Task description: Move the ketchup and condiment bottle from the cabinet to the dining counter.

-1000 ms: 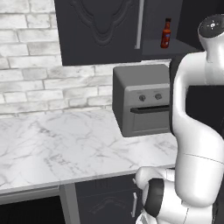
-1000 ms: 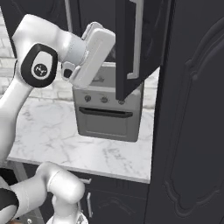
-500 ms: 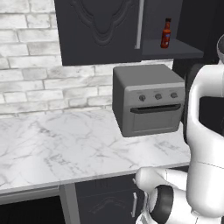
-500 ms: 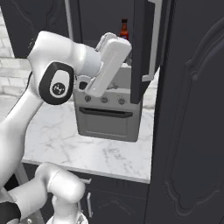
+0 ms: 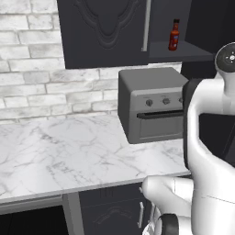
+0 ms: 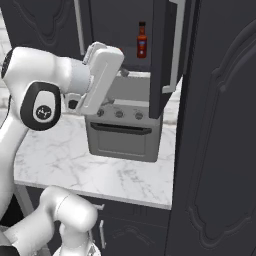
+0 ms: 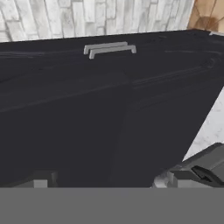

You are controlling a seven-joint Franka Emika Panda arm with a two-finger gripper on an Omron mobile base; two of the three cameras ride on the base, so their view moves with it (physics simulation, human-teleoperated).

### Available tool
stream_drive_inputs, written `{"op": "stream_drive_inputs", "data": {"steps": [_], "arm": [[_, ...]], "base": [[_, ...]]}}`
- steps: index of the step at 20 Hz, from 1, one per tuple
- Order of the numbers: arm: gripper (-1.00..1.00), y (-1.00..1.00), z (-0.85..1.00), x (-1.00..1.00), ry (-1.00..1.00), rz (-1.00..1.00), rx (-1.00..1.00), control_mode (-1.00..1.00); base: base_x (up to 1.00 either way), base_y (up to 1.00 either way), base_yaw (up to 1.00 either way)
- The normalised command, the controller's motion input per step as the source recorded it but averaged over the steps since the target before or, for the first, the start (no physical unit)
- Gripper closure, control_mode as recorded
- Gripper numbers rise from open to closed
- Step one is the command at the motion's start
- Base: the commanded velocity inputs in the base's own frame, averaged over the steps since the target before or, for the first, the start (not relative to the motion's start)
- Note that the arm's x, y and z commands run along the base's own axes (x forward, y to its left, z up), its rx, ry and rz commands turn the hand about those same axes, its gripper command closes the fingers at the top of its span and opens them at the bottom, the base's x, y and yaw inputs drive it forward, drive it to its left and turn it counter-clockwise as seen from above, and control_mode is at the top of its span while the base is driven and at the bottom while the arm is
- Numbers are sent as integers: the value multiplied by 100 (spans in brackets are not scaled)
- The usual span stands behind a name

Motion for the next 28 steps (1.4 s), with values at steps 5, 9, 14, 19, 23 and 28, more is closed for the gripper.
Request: {"op": "stream_drive_inputs", "data": {"steps": [5,9,14,19,23,28], "arm": [[-100,67,0,1,23,24,-9,-100],[-100,56,0,0,37,45,-7,-100],[-100,50,0,-5,28,59,-7,-100],[-100,46,0,-1,17,63,-10,-100],[-100,45,0,5,13,48,-16,-100],[-100,31,-4,15,-8,37,-18,-100]], "base": [[0,0,0],[0,0,0],[0,0,0],[0,0,0],[0,0,0],[0,0,0]]}}
